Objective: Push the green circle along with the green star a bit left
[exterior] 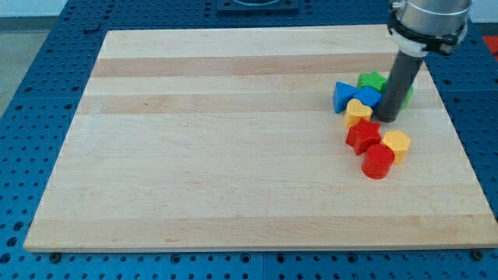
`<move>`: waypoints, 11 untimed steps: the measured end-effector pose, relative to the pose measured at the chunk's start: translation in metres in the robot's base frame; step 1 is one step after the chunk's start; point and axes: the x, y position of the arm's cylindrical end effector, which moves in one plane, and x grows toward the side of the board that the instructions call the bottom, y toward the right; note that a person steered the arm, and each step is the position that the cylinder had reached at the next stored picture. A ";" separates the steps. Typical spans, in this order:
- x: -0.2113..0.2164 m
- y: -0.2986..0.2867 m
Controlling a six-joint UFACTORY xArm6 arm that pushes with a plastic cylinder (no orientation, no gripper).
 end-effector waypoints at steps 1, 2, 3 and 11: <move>0.000 -0.014; 0.002 0.012; 0.005 0.052; -0.013 0.063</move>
